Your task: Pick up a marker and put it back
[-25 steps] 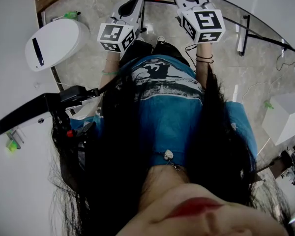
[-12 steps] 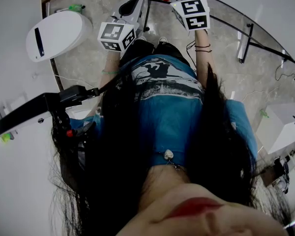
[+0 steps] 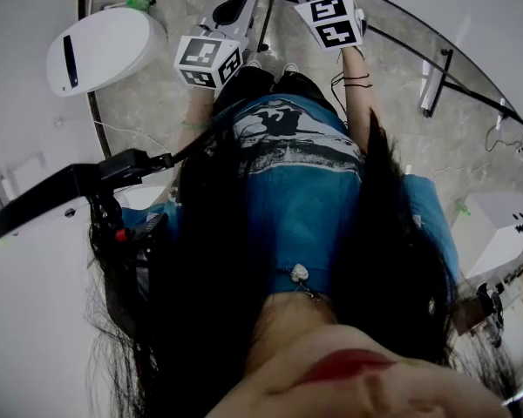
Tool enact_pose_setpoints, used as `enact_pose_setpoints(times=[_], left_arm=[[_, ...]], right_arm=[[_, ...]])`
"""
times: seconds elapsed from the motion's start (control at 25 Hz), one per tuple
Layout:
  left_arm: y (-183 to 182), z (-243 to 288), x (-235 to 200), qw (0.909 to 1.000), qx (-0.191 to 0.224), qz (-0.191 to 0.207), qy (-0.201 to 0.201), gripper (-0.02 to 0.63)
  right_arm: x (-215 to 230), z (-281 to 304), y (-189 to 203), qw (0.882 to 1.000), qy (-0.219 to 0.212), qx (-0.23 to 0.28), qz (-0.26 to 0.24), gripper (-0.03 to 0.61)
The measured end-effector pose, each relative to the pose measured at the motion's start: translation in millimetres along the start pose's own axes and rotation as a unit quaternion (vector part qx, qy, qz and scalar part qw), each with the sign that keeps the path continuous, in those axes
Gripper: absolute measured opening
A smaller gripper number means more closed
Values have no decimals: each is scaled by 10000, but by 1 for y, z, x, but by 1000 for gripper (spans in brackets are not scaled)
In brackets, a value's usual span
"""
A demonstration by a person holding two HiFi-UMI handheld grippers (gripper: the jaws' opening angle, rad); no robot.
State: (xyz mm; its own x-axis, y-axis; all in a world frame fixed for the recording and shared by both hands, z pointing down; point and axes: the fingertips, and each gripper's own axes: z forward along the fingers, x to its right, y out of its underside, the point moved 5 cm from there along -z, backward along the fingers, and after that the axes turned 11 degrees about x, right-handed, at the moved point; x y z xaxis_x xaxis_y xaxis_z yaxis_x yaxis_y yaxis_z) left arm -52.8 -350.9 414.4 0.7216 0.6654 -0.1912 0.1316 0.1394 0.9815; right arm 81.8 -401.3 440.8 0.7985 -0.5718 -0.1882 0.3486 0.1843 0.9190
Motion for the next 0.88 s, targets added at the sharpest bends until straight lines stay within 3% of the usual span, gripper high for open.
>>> enact_pose_setpoints(times=[0.36,0.88], left_arm=[[4,1,3,10000,-22,-50,10,0],[1,2,-1,9999,-22,-68,-76,0]], right_arm=[[-6,15,6,9998,-135,-153,-3,77],[3,7,9,9962,41,-16,868,78]])
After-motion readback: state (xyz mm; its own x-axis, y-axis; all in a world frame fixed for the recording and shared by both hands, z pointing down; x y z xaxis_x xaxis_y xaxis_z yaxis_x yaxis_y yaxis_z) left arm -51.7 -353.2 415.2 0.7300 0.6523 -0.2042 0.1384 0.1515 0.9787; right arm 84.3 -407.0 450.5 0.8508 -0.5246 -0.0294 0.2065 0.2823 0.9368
